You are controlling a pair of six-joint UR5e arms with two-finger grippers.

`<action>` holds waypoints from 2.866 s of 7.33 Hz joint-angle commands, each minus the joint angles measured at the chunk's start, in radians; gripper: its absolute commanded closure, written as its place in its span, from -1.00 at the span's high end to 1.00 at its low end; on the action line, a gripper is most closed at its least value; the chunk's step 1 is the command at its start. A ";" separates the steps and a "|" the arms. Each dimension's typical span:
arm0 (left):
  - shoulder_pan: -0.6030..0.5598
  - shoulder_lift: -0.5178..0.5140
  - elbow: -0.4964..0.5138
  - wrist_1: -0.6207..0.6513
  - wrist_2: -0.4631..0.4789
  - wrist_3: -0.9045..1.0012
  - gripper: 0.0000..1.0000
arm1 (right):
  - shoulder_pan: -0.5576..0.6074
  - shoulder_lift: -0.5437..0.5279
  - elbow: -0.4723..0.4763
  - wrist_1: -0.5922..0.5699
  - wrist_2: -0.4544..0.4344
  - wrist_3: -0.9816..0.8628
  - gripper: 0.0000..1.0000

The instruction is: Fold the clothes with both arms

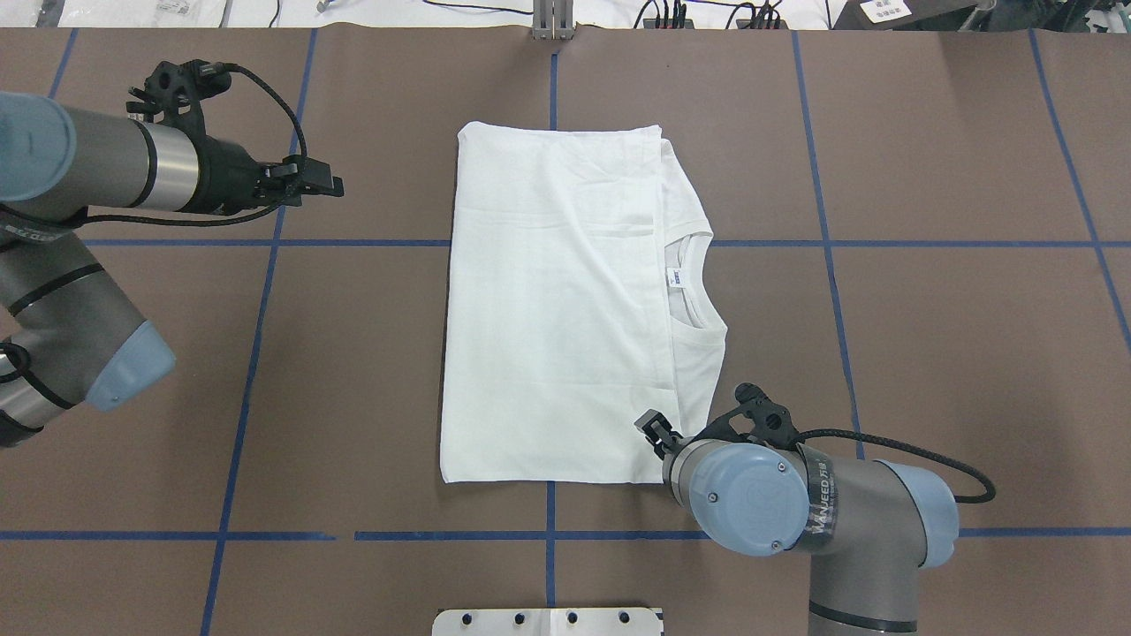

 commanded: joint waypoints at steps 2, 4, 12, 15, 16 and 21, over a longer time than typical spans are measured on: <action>-0.001 0.000 -0.003 0.000 0.000 -0.001 0.38 | -0.001 0.000 -0.003 0.000 0.000 0.027 -0.09; -0.004 0.005 -0.014 0.000 0.000 -0.001 0.37 | -0.002 0.009 -0.023 0.001 -0.001 0.039 -0.48; 0.265 0.067 -0.197 0.005 0.061 -0.507 0.39 | -0.012 0.044 0.066 -0.080 0.014 0.050 -1.00; 0.346 0.075 -0.196 0.031 0.067 -0.524 1.00 | -0.012 0.041 0.071 -0.080 0.017 0.042 -1.00; 0.360 0.071 -0.180 0.035 0.068 -0.524 1.00 | -0.014 0.044 0.071 -0.080 0.017 0.042 -1.00; 0.556 0.072 -0.144 0.132 0.207 -0.544 0.50 | -0.017 0.046 0.069 -0.080 0.017 0.042 -1.00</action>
